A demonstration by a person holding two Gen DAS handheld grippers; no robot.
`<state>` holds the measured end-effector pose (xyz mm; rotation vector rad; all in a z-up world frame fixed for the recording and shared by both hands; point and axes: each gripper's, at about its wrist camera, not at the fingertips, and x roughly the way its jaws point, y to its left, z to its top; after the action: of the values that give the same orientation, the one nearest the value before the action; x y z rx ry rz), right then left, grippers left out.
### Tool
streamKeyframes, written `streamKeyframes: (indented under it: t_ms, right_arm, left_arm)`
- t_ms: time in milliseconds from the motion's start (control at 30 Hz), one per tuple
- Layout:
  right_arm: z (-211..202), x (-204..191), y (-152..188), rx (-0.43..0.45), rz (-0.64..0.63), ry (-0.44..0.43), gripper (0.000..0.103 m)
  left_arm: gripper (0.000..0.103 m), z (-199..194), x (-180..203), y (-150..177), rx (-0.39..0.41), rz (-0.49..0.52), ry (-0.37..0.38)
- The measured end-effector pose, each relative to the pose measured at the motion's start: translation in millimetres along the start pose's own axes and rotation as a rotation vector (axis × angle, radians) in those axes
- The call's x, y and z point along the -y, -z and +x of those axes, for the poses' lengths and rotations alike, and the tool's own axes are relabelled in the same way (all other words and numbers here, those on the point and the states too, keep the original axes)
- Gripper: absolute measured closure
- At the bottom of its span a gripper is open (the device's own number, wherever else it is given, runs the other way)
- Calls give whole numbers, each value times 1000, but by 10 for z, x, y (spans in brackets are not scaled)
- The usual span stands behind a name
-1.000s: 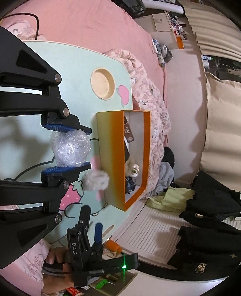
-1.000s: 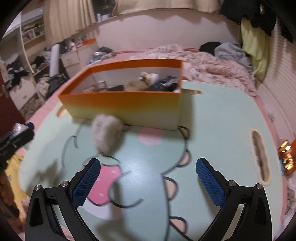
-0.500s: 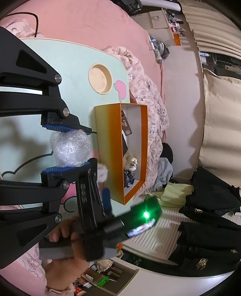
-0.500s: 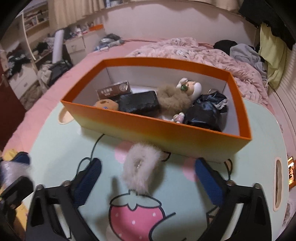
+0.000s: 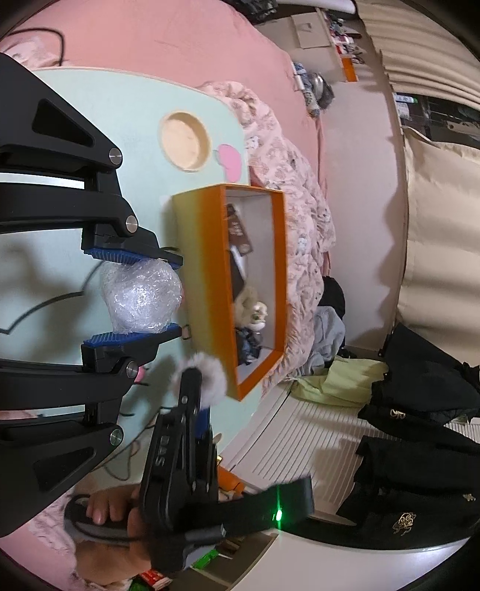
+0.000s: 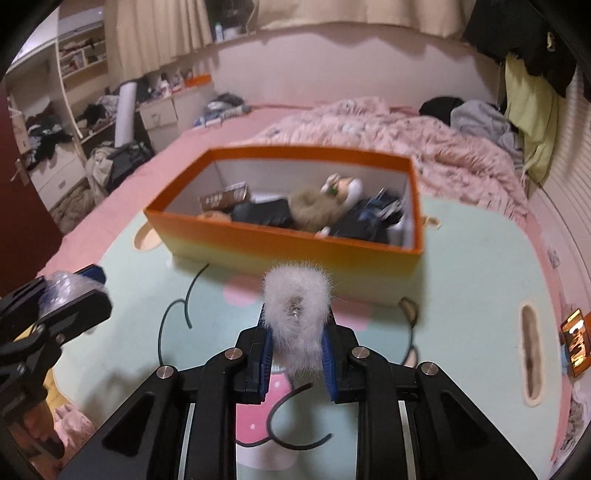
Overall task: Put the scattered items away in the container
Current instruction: 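Lower the plastic bag and white pompom into the box, open both grippers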
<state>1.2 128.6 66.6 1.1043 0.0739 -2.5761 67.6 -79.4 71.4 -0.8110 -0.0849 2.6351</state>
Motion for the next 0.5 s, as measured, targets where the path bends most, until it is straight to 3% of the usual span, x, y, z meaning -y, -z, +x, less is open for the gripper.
streamKeyframes:
  t_ms: [267,400,500]
  right_arm:
    - [-126,255,-360,63,37,-127,81]
    - [-75,435,-635,67,71,-111,81]
    - [3,508,-807,58,95,-125,81]
  left_arm:
    - [72,333,31,-501,-27,48,26]
    - [72,611,-55,-814,-70,20,57]
    - [72,850,-112,-993,-95,-1,38]
